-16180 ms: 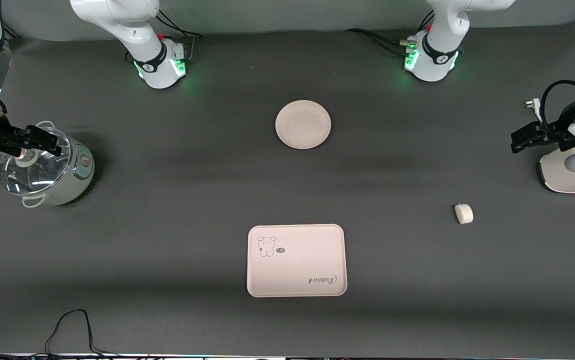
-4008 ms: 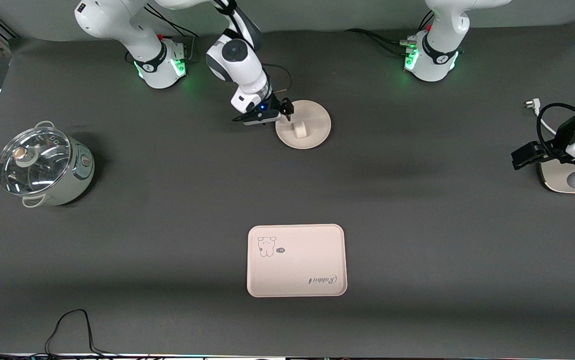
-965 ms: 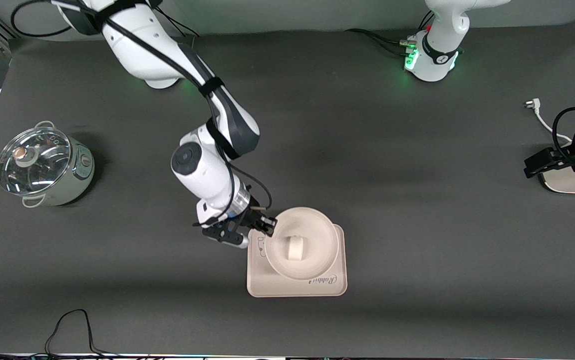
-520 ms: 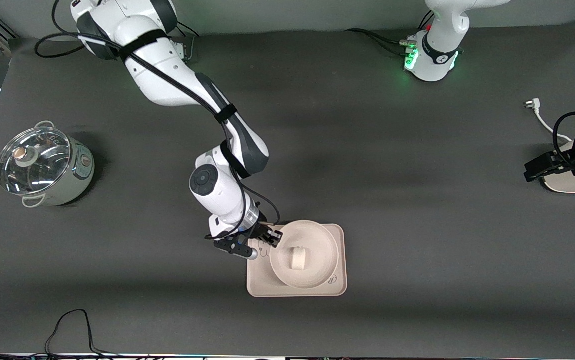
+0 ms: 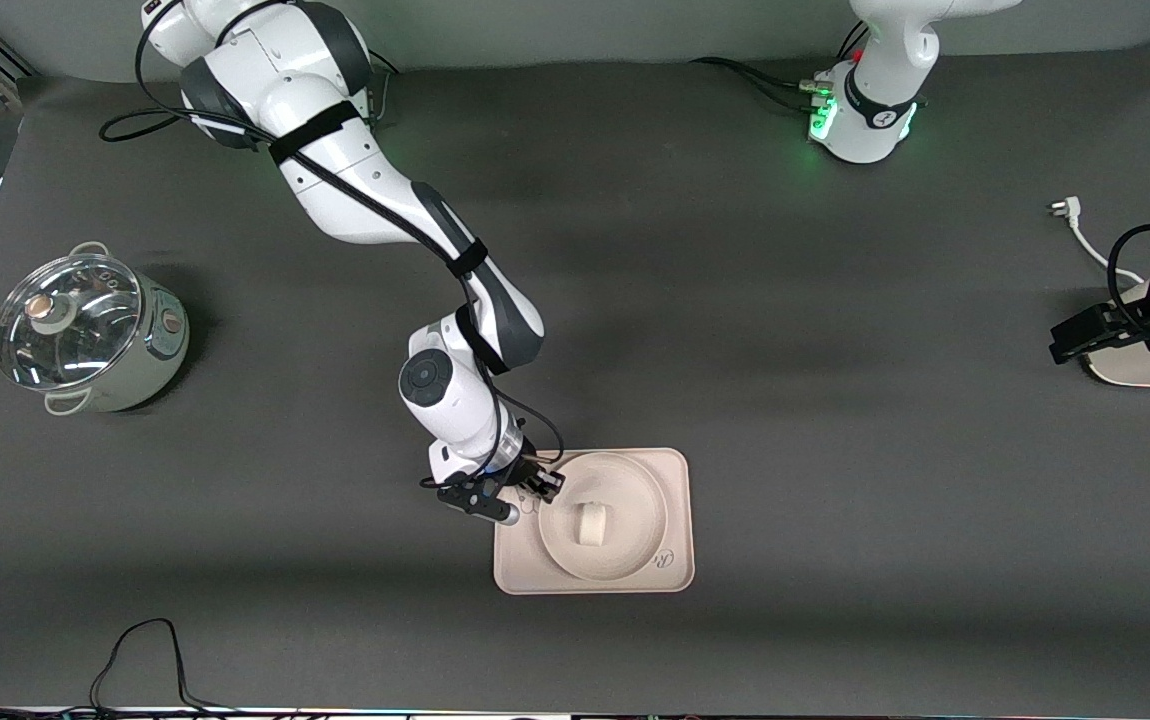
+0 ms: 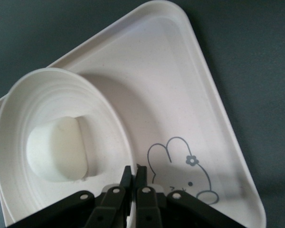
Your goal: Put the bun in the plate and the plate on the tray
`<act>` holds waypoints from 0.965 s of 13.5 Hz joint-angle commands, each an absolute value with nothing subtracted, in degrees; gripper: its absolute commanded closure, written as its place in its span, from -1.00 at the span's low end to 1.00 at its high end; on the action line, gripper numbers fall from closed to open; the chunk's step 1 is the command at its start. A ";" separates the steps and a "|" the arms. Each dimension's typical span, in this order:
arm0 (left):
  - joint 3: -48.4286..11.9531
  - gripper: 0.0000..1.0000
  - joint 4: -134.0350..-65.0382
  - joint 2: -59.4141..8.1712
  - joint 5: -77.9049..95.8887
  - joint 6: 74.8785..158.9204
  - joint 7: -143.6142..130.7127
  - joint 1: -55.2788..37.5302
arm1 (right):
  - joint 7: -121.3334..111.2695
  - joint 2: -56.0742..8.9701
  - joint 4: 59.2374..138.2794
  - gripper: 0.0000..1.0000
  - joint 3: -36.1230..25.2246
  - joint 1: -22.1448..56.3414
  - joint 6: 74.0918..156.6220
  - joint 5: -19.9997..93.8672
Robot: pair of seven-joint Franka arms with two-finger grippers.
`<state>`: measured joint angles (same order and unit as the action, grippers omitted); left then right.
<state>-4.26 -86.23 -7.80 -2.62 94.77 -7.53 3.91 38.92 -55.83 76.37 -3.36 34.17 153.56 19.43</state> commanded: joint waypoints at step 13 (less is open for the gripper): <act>-4.39 -1.00 -83.06 -8.44 -2.28 91.23 -6.77 4.57 | 35.43 -27.02 80.22 -1.00 -6.33 28.93 111.74 15.14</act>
<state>-4.25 -84.48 -7.80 -2.61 92.70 -7.53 4.23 37.92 -35.43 73.84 -7.17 31.24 115.91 18.11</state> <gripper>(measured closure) 0.000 0.000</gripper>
